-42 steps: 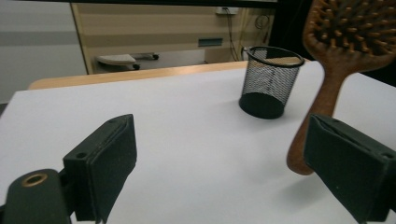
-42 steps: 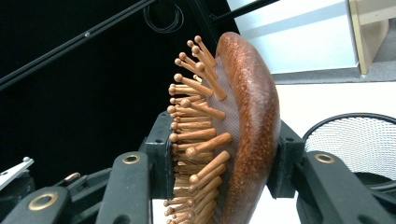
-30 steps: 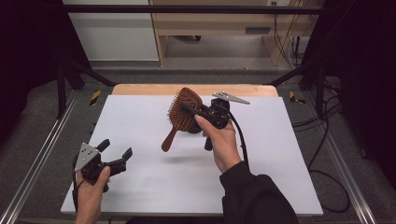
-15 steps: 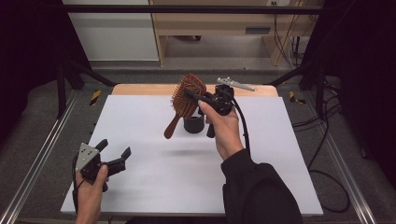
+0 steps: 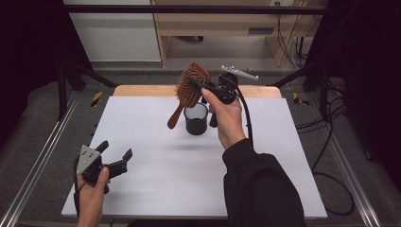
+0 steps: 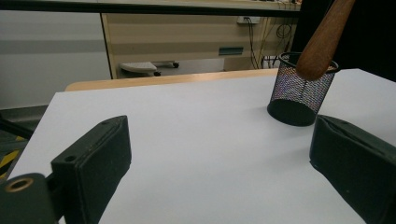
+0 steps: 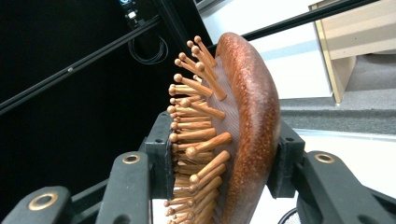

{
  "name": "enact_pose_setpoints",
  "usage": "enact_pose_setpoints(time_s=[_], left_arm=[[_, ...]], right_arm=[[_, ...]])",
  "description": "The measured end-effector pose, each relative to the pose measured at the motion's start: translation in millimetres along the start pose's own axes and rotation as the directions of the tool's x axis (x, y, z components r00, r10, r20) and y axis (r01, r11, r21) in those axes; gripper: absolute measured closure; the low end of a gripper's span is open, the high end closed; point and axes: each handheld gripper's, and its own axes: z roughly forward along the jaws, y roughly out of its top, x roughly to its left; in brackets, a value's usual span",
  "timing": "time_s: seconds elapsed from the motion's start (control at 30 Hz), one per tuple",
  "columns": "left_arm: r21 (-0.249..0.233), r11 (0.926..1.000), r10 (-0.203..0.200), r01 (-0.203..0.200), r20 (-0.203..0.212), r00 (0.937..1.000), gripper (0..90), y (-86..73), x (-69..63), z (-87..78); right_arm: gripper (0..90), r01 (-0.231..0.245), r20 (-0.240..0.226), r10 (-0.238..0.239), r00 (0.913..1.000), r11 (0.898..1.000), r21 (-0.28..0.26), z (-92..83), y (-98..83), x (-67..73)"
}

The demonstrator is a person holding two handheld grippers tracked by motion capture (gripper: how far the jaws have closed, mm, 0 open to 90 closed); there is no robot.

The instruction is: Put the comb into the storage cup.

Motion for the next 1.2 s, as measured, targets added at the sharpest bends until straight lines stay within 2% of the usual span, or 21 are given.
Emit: enact_pose_setpoints(time_s=[0.47, 0.87, 1.2], left_arm=[[-0.007, 1.0000, -0.003, 0.003, -0.006, 1.0000, 5.3, -0.4, 1.5, 0.4], [-0.002, 1.0000, 0.005, -0.005, 0.001, 1.0000, 5.1, -1.2, 1.6, 1.3], [-0.007, 0.9999, 0.010, -0.010, -0.002, 1.0000, 5.1, -0.9, 1.6, 1.1]], right_arm=[[53.4, -0.014, 0.054, 0.016, 0.9984, 0.999, -0.029, 1.3, 20.5, -15.8], [53.5, -0.013, 0.071, 0.016, 0.9973, 0.999, -0.044, 0.9, 24.2, -25.9], [53.4, -0.022, 0.087, 0.029, 0.9958, 0.997, -0.076, -1.8, 27.7, -30.4]])
